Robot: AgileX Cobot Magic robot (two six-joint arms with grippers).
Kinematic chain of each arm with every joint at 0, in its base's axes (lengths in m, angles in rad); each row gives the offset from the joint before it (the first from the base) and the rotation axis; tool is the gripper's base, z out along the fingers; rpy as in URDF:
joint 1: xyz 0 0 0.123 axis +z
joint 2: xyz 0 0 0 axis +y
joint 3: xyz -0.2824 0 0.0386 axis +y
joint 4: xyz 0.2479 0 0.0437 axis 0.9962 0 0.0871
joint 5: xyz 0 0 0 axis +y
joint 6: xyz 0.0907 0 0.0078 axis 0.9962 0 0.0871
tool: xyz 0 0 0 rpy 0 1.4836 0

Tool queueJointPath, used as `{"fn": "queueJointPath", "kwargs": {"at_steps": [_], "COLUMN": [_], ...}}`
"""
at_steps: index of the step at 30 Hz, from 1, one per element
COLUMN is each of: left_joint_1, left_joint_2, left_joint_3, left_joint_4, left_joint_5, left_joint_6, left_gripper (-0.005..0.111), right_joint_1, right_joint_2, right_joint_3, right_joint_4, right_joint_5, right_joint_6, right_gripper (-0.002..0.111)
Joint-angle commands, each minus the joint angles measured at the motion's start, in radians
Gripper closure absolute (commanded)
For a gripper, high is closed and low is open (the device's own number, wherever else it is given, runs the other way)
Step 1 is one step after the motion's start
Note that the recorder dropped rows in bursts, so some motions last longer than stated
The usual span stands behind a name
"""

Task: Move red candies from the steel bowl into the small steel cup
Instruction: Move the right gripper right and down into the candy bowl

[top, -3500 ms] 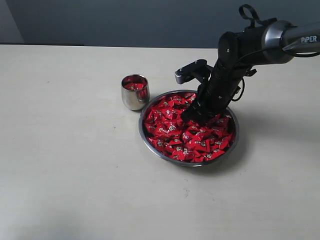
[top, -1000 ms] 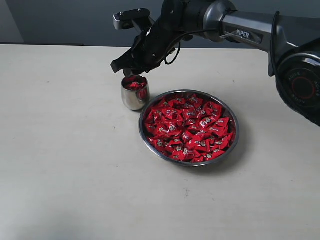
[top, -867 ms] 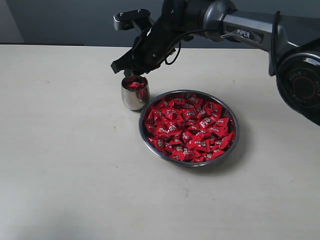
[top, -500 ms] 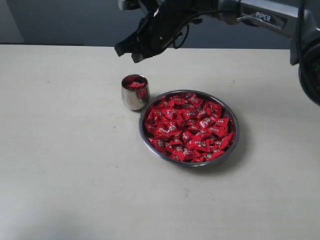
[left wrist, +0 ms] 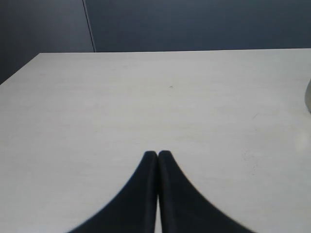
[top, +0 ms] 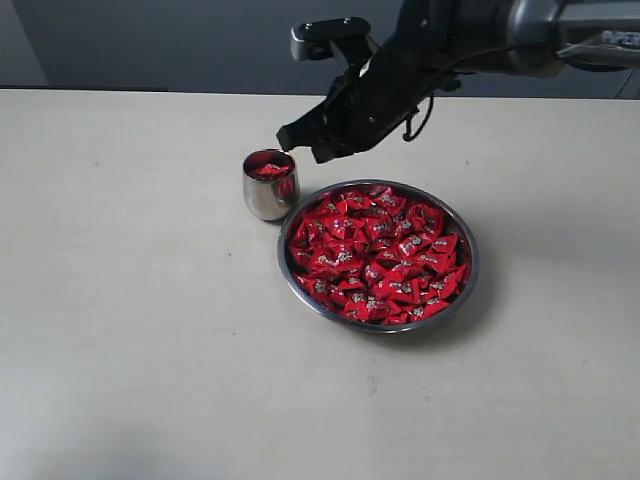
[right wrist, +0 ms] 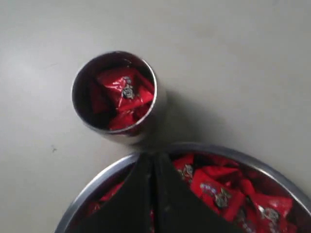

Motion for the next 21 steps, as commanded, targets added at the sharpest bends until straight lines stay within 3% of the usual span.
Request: {"fn": "queueJointPath", "kwargs": {"at_steps": [1,10,21], "left_joint_1": [-0.005,-0.005,-0.005], "left_joint_2": [-0.005,-0.005,-0.005], "left_joint_3": [0.005,0.005,0.005], "left_joint_4": [-0.006,-0.006,-0.006], "left_joint_5": [-0.01,-0.01,-0.01], "left_joint_6": [-0.001,-0.001,-0.001], "left_gripper": [0.106,0.106,0.106], "right_joint_1": [-0.007,-0.02,-0.076], "right_joint_2": [-0.169,-0.324,-0.324], "right_joint_3": [0.217,0.551,0.627], "right_joint_4": [-0.011,-0.032,-0.025], "right_joint_5": [-0.165,-0.327,-0.217], "right_joint_6": [0.001,0.048,0.067], "right_gripper": [0.109,0.109,0.109]}}
